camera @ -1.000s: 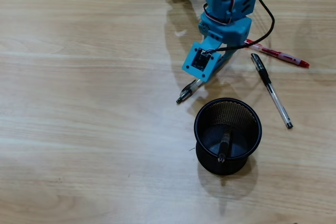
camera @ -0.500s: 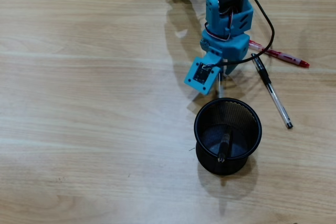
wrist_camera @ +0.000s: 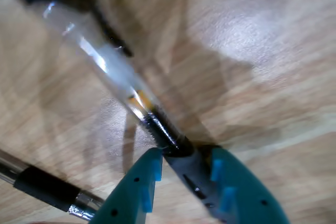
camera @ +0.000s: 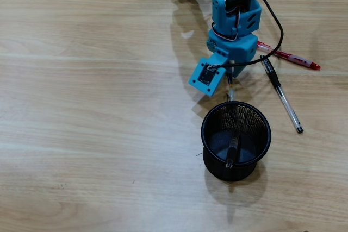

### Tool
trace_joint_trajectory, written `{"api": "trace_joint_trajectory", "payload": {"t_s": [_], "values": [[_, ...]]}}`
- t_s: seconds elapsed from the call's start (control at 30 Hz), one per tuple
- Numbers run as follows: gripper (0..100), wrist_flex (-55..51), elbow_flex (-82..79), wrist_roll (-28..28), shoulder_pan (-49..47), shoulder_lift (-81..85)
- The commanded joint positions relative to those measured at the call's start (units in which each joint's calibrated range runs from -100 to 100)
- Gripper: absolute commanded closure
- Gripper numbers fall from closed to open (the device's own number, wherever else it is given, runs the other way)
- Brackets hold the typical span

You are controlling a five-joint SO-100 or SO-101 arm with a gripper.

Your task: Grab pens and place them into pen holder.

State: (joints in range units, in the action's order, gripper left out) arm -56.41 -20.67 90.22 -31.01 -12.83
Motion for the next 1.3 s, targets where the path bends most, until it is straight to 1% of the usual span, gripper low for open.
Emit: {"api": "trace_joint_trajectory", "payload": {"t_s": [0.0,0.07,0.43,0.53,0.7,0.87,1.07,1.27], "values": [[99,0.05,-0.68,-0.06,-0.22,-0.63],[97,0.05,-0.77,-0.06,-0.31,-0.63],[98,-0.04,-4.39,-0.17,-0.03,0.56],[98,-0.04,-5.93,-1.01,0.88,3.44],[98,-0.13,-10.73,-4.51,5.27,11.17],[98,-0.13,-19.6,-8.65,10.94,23.32],[98,-0.13,-27.47,-15.72,18.62,38.86],[98,0.69,-24.85,-23.99,24.84,52.36]]}}
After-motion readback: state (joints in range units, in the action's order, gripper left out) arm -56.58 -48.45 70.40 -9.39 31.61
